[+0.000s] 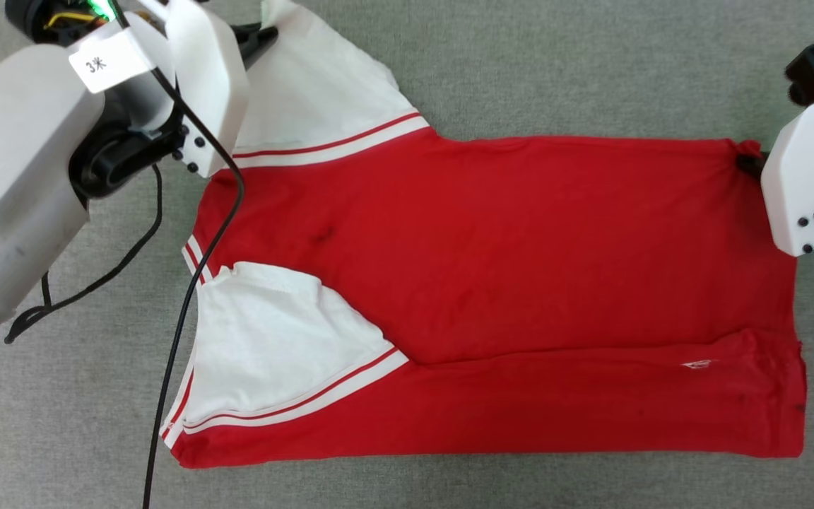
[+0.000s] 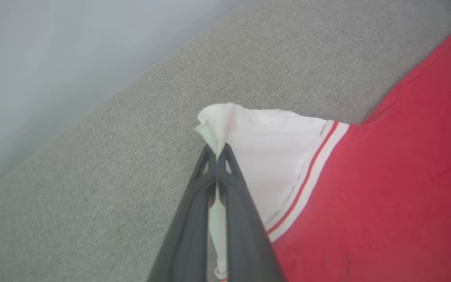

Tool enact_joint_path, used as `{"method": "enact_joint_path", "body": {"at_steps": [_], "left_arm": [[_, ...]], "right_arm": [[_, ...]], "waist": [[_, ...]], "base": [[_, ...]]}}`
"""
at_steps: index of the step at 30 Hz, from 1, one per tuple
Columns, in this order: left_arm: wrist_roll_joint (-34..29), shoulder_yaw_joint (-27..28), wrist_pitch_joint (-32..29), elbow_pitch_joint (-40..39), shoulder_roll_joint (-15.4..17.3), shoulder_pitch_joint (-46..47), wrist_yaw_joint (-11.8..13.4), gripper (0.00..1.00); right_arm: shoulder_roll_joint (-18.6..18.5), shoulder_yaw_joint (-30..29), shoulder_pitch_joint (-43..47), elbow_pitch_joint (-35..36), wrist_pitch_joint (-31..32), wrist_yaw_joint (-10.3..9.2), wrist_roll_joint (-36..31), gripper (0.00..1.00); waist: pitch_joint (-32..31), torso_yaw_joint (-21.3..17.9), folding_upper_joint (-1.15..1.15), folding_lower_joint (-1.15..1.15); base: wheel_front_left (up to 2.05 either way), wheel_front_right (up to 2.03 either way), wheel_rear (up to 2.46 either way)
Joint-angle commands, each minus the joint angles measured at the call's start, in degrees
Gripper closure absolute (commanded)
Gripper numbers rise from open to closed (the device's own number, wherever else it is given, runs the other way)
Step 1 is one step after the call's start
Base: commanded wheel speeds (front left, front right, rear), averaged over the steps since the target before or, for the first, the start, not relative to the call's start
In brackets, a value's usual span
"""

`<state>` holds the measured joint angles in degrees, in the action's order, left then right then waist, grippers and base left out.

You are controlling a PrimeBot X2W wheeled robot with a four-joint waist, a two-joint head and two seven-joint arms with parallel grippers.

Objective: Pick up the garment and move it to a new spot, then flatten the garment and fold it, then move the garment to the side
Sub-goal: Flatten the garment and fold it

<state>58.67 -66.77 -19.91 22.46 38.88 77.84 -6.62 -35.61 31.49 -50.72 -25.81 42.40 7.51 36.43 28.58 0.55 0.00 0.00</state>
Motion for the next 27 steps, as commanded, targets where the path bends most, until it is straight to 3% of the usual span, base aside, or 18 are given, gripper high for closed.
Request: {"method": "enact_joint_path", "body": {"at_steps": [1, 13, 27], "left_arm": [[0.17, 0.04, 0.49, 0.3, -0.01, -0.96, 0.0, 1.0], [3.29, 0.09, 5.28, -1.15, 2.37, -10.25, 2.45, 1.0], [6.05, -1.69, 10.21, -13.05, 8.47, -25.41, 10.46, 1.0]], "right_arm": [[0.23, 0.82, 0.47, -1.23, -1.59, -0.06, -0.06, 1.0], [-0.01, 1.52, 5.11, 0.5, -17.08, -0.07, 2.07, 1.0], [-1.2, -1.5, 21.2, 5.86, -23.75, -0.07, 1.35, 1.0]], "waist": [[-1.11, -0.36, 0.0, 0.0], [-10.06, -1.29, 0.0, 0.0], [-17.53, -0.25, 0.0, 0.0]], "base": [[0.0, 0.0, 0.0], [0.0, 0.0, 0.0], [0.0, 0.0, 0.0]]}}
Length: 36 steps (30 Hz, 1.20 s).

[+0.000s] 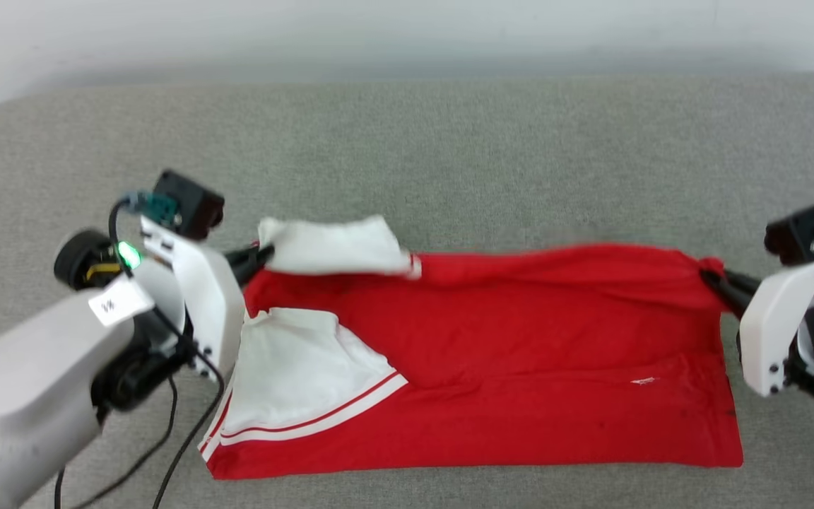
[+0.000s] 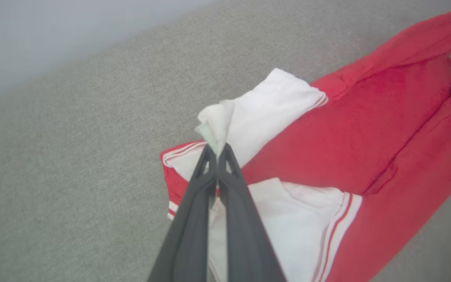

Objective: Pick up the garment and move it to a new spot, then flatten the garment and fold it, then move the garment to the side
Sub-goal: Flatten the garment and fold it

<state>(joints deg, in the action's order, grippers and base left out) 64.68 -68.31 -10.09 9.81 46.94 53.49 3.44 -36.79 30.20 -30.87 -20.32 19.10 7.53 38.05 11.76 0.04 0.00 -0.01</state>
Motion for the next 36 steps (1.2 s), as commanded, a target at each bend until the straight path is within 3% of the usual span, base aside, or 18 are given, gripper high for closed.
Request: {"method": "enact_joint_path", "body": {"at_steps": [1, 14, 21, 30, 31, 32, 33, 36], "left_arm": [[0.36, -0.32, 0.79, -1.01, 0.85, -2.22, 1.04, 1.0], [4.42, -1.92, 4.32, -5.94, 4.82, -15.04, 6.11, 1.0], [6.27, -2.23, 5.15, -5.24, 4.66, -18.25, 6.44, 1.0], [6.68, -2.48, 6.4, -0.9, 2.65, -20.48, 5.48, 1.0], [6.54, -2.34, 6.99, -0.61, 2.32, -20.55, 5.49, 0.69], [6.4, -2.0, 7.99, -0.36, 2.04, -20.59, 5.78, 0.0], [6.25, -1.67, 9.09, -0.26, 1.91, -20.81, 6.08, 0.0], [5.54, -0.29, 13.39, -0.55, 1.69, -21.58, 7.53, 0.0]], "right_arm": [[0.12, -0.65, 2.56, 0.88, -0.69, -0.09, -0.23, 1.0], [0.73, -7.06, 16.59, 7.14, -2.92, -0.08, -2.97, 1.0], [1.83, -9.01, 21.14, 8.61, -2.02, -0.08, -3.21, 1.0], [3.92, -9.29, 24.19, 4.8, -2.71, -0.09, -3.58, 1.0], [4.4, -9.69, 24.22, 4.67, -3.27, -0.09, -3.02, 1.0], [4.73, -10.17, 24.25, 4.71, -3.67, -0.09, -2.56, 0.53], [4.9, -10.37, 24.29, 5.16, -4.02, -0.08, -2.16, 0.0], [4.73, -11.57, 24.78, 7.2, -4.43, -0.08, -0.12, 0.0]], "waist": [[-1.12, 0.29, 0.0, 0.01], [-4.23, 0.79, 0.0, 0.01], [-3.84, 0.63, 0.0, 0.01], [-2.81, 0.81, 0.0, 0.01], [-3.05, 0.84, 0.0, 0.01], [-3.41, 0.85, 0.0, 0.01], [-3.79, 0.79, 0.0, 0.01], [-4.98, 0.68, 0.0, 0.01]], "base": [[0.0, 0.0, 0.0], [0.0, 0.0, 0.0], [0.0, 0.0, 0.0], [0.0, 0.0, 0.0], [0.0, 0.0, 0.0], [0.0, 0.0, 0.0], [0.0, 0.0, 0.0], [0.0, 0.0, 0.0]]}}
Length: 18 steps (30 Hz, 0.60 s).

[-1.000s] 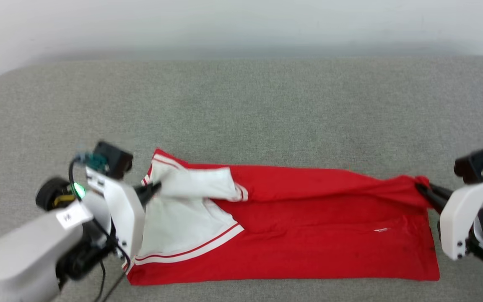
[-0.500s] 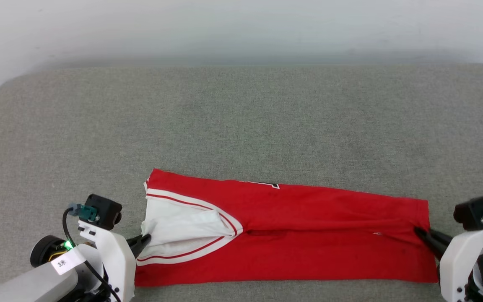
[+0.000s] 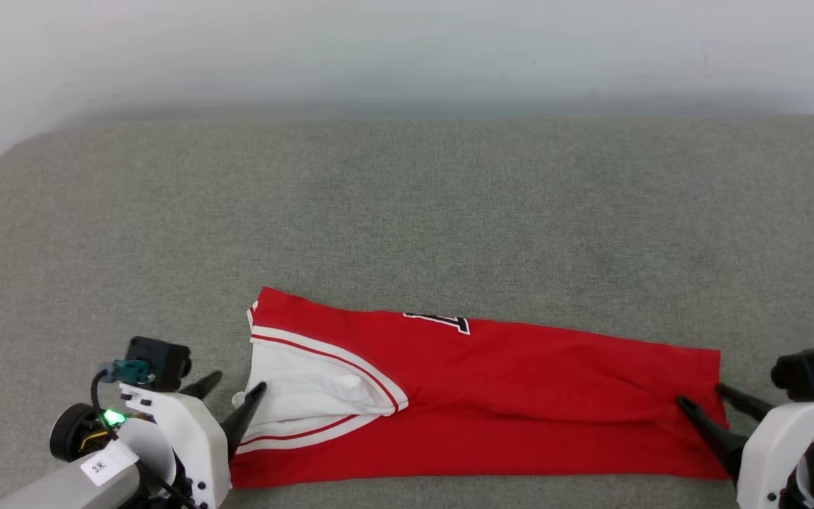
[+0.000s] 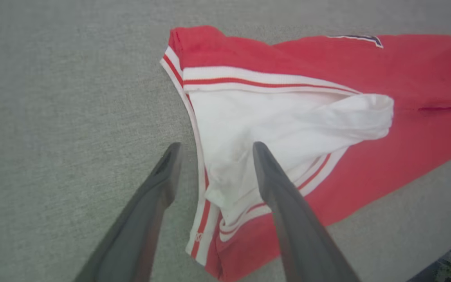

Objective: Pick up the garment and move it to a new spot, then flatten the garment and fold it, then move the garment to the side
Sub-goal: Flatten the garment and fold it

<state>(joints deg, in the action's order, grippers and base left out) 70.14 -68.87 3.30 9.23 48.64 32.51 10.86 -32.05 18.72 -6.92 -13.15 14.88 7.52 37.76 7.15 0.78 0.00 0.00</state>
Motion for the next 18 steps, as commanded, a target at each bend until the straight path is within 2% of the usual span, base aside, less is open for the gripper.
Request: {"method": "enact_joint_path", "body": {"at_steps": [1, 3, 7, 12, 15, 18], "left_arm": [[0.03, 0.83, 1.71, -0.18, -0.22, -0.93, 0.8, 0.0], [-1.09, 1.85, 5.2, -0.74, -0.45, -1.54, 2.3, 0.0], [-3.76, 4.11, 10.26, -1.46, -0.99, -2.61, 7.41, 0.0], [-9.42, 9.46, 11.88, -3.49, -2.39, -4.64, 12.94, 0.0], [-14.77, 14.8, 11.97, -5.06, -4.03, -6.91, 15.03, 0.0], [-19.88, 19.7, 11.91, -6.04, -5.84, -9.66, 15.95, 0.0]], "right_arm": [[-0.4, -0.54, 1.16, 0.95, -0.05, -0.07, 1.07, 0.0], [-1.44, -2.11, 1.55, 3.02, 0.37, -0.07, 2.76, 0.0], [-3.75, -6.26, 2.36, 6.49, 1.51, -0.06, 4.45, 0.0], [-5.56, -10.97, 3.12, 6.57, 6.1, -0.06, 7.1, 0.0], [-6.41, -12.37, 3.55, 4.85, 11.07, -0.06, 9.54, 0.0], [-6.74, -12.69, 3.04, 3.37, 16.09, -0.06, 11.42, 0.0]], "waist": [[-0.8, -0.07, 0.0, 0.0], [-1.6, -0.04, 0.0, 0.0], [-2.69, 0.11, 0.0, 0.0], [-3.19, 0.69, 0.0, 0.0], [-3.26, 1.18, 0.0, 0.0], [-3.02, 1.63, 0.0, 0.0]], "base": [[0.0, 0.0, 0.0], [0.0, 0.0, 0.0], [0.0, 0.0, 0.0], [0.0, 0.0, 0.0], [0.0, 0.0, 0.0], [0.0, 0.0, 0.0]]}}
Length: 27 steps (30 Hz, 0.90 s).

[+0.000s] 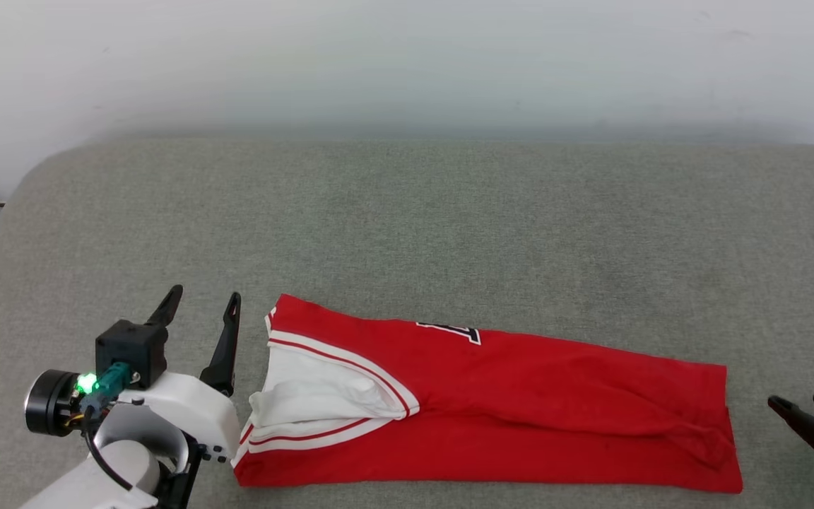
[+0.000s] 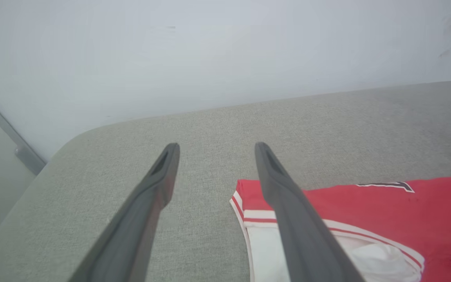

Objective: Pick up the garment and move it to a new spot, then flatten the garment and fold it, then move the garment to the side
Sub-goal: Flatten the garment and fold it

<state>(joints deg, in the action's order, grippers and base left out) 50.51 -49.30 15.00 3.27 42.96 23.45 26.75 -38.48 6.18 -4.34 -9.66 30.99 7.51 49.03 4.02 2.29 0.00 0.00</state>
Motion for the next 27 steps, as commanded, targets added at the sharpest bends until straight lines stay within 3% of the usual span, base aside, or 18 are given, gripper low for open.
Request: {"method": "enact_joint_path", "body": {"at_steps": [1, 7, 16, 18, 27], "left_arm": [[-1.71, 1.67, 0.21, -0.24, -0.8, -1.55, 0.25, 0.0], [-10.55, 10.32, 0.18, -0.76, -5.59, -6.35, -0.44, 0.0], [-20.49, 21.37, 0.19, -0.5, -12.31, -12.79, -2.74, 0.0], [-24.01, 24.71, 0.19, -0.04, -15.27, -14.42, -5.18, 0.0], [-31.23, 31.37, 0.2, 1.14, -22.29, -17.11, -10.22, 0.0]], "right_arm": [[-0.14, -0.25, 0.08, -0.72, 1.36, -0.05, 0.59, 0.0], [2.75, -0.29, -2.37, -4.52, 5.3, -0.05, 1.43, 0.0], [5.77, 2.64, -3.12, -7.73, 3.97, -0.05, 2.07, 0.0], [6.78, 4.18, -3.56, -9.39, 2.73, -0.05, 2.33, 0.0], [9.46, 9.78, -4.48, -13.17, -2.19, -0.01, 3.69, 0.0]], "waist": [[0.28, 0.27, 0.0, 0.0], [1.55, 1.74, 0.0, 0.0], [3.01, 3.7, 0.0, 0.0], [3.68, 4.42, 0.0, 0.0], [4.38, 5.71, 0.0, 0.0]], "base": [[0.0, 0.0, 0.0], [0.0, 0.0, 0.0], [0.0, 0.0, 0.0], [0.0, 0.0, 0.0], [0.0, 0.0, 0.0]]}}
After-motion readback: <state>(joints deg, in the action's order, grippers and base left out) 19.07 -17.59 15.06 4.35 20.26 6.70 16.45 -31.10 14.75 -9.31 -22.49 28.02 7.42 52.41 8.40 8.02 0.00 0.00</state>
